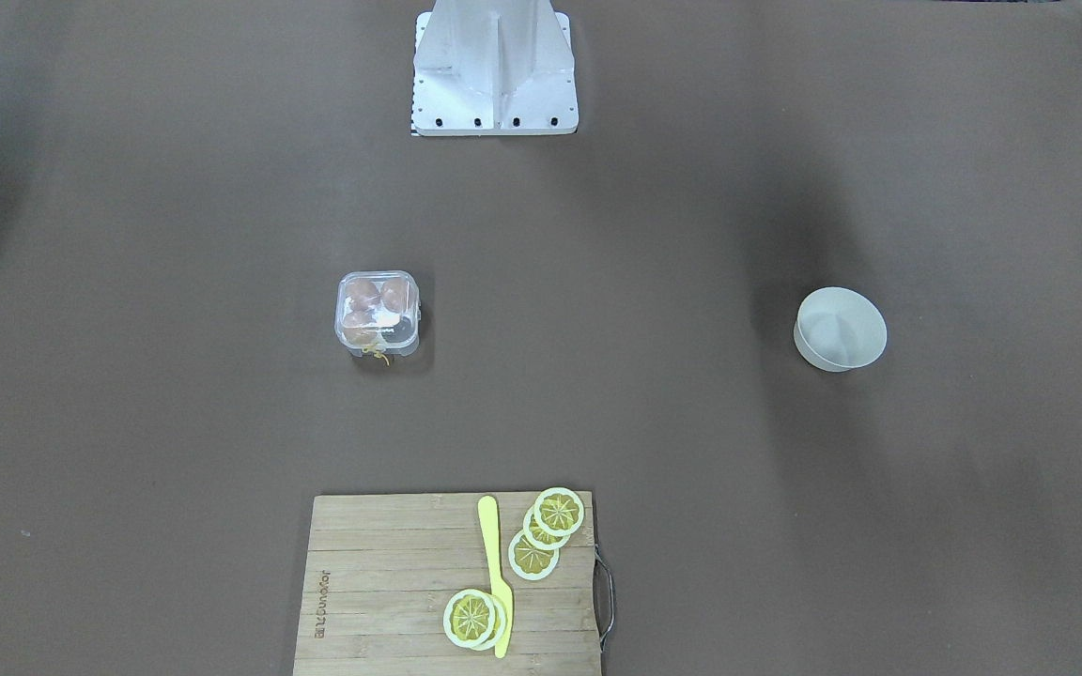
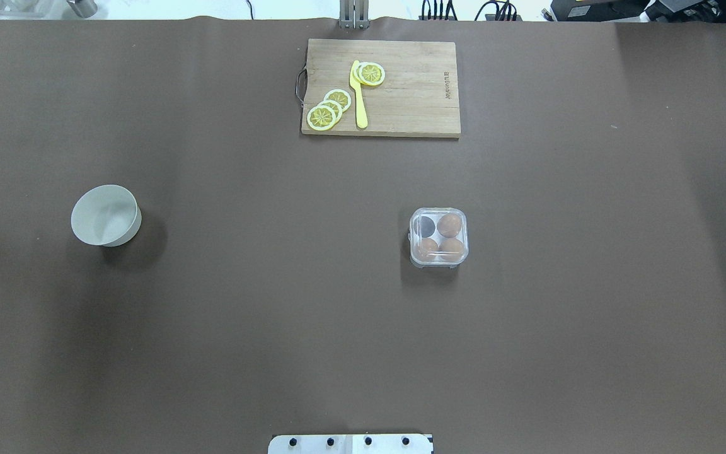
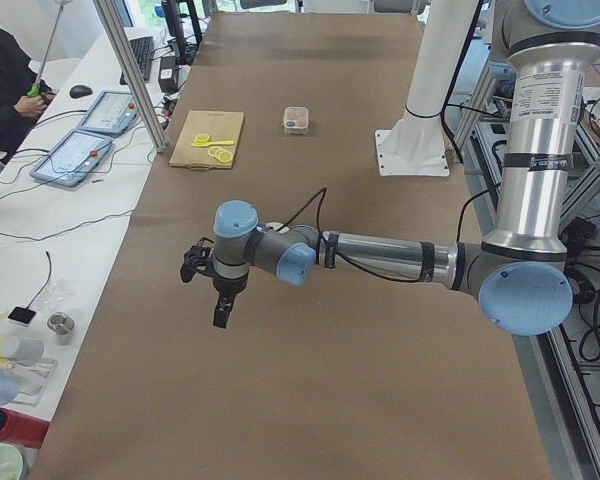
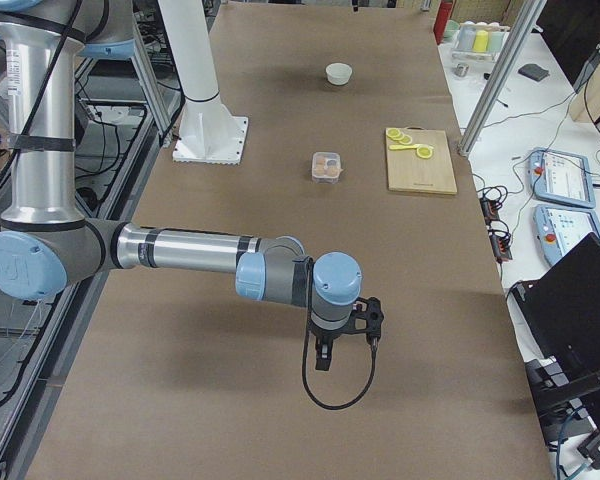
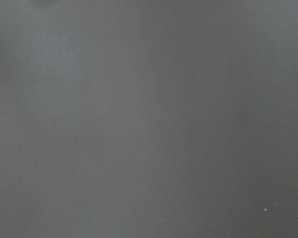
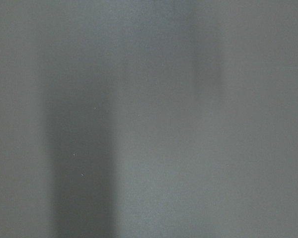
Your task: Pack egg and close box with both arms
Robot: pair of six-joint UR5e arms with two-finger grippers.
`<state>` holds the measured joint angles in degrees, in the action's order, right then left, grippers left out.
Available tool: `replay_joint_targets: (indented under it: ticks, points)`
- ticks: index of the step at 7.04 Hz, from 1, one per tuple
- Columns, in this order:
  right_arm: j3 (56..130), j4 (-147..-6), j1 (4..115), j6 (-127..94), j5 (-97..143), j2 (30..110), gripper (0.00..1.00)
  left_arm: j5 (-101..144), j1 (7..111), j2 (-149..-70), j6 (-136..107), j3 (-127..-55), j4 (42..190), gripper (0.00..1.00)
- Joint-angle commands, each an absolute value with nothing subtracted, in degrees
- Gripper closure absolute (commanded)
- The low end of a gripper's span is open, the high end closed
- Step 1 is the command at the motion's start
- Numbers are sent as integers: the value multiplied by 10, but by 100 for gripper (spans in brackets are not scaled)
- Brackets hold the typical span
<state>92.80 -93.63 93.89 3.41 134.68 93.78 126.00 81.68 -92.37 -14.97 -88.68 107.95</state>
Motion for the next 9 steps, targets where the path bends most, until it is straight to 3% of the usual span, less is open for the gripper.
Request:
replay_joint_targets:
  ticks: [1,5,9]
  points:
    - [930,-940,941,27,1348,926,0,1362,842,-919,-136,-868,1080,2]
    - [932,-962,941,26,1370,904,0,1361,853,-878,-136,-916,1078,2]
    - [930,-961,941,26,1370,904,0,1351,851,-879,-136,-917,1060,2]
